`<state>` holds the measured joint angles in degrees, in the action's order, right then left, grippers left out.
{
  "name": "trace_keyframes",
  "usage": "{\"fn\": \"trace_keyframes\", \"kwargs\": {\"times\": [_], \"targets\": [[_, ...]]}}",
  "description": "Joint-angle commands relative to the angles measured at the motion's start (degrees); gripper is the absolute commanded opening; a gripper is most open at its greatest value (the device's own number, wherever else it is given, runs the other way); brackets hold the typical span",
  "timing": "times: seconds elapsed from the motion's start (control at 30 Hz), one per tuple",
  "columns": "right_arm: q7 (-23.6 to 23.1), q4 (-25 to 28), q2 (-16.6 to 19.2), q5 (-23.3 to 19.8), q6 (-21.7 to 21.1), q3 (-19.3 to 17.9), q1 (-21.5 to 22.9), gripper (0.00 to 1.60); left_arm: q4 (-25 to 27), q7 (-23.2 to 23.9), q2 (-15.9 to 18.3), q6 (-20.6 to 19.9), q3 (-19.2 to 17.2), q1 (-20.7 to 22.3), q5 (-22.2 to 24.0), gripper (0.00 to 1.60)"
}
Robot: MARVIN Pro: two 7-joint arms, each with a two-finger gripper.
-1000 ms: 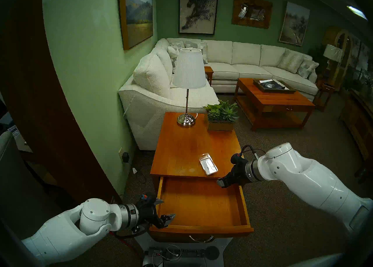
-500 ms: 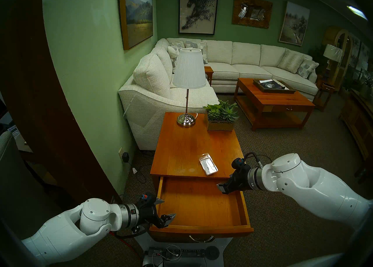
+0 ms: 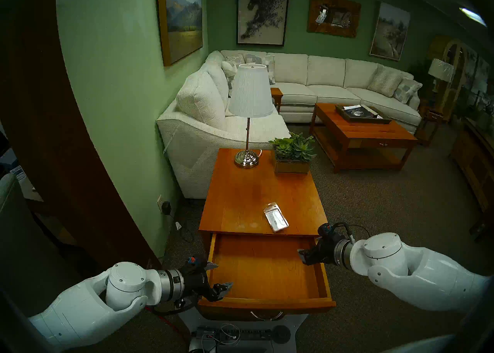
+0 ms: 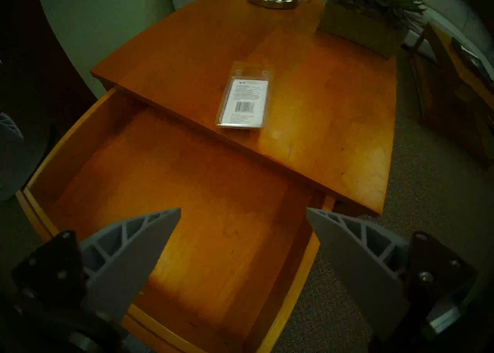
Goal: Open the drawer, take out the contents and close the drawer
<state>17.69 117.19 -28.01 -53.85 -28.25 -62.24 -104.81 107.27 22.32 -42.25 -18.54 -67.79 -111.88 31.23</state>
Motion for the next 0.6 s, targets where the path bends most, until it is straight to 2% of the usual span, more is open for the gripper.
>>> {"fn": "trace_keyframes", "kwargs": {"times": [0.0,0.07,0.3,0.37,0.57], "targets": [[3.32,1.75,0.16,3.63,6.66,-2.00,-5.49,1.60,1.55,0.19,0.16,0.35,-0.47,0.73,-0.06,1.60],[3.61,2.12,0.26,4.19,7.92,-2.13,-6.26,1.60,1.57,0.20,0.17,0.34,-0.47,0.72,-0.06,1.60],[3.19,3.74,1.53,10.39,15.66,-1.89,-10.94,1.60,1.63,0.20,0.21,0.34,-0.49,0.70,-0.07,1.60],[3.04,3.75,1.60,11.34,16.00,-1.90,-11.37,1.60,1.63,0.20,0.21,0.33,-0.48,0.70,-0.06,1.60],[3.24,0.68,0.24,15.28,22.14,-2.48,-13.87,1.60,1.75,0.21,0.29,0.33,-0.51,0.67,-0.07,1.60]]}}
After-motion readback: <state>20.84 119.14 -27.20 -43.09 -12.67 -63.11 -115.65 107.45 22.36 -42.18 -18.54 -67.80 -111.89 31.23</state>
